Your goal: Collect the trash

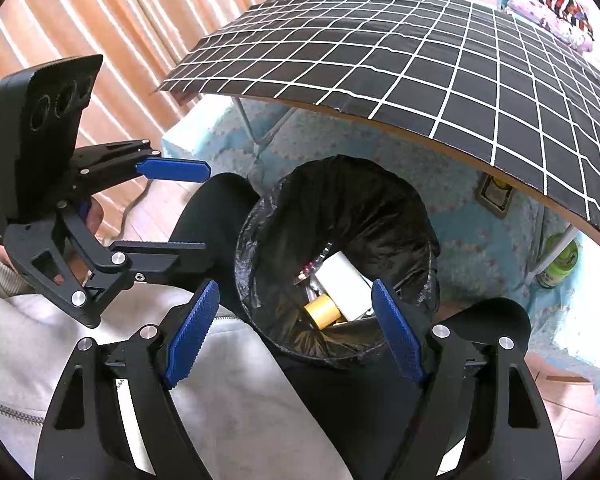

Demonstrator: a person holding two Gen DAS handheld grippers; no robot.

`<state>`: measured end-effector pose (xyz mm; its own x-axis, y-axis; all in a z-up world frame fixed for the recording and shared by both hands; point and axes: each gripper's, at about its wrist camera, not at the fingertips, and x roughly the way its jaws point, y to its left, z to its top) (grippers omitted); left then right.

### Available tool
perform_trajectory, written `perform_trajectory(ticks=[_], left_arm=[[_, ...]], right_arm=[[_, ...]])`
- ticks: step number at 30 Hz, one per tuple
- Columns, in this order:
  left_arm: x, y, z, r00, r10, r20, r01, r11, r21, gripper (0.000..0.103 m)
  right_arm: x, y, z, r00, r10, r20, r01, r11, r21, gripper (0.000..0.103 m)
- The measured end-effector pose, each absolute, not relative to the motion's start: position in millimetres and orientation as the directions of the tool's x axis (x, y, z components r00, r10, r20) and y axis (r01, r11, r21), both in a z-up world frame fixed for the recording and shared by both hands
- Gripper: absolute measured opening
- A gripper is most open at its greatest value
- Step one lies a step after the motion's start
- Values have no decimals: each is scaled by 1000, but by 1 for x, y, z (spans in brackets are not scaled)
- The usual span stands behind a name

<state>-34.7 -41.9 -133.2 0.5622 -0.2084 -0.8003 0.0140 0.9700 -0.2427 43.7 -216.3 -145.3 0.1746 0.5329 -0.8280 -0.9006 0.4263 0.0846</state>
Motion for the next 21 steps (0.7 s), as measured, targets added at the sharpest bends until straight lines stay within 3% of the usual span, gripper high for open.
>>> perform_trajectory(ticks=[21], left_arm=[[-35,-45,-133,561,-219,-798,33,969,-243,85]], right_arm=[[44,-215,-145,176,533,-827,-903,422,80,78]])
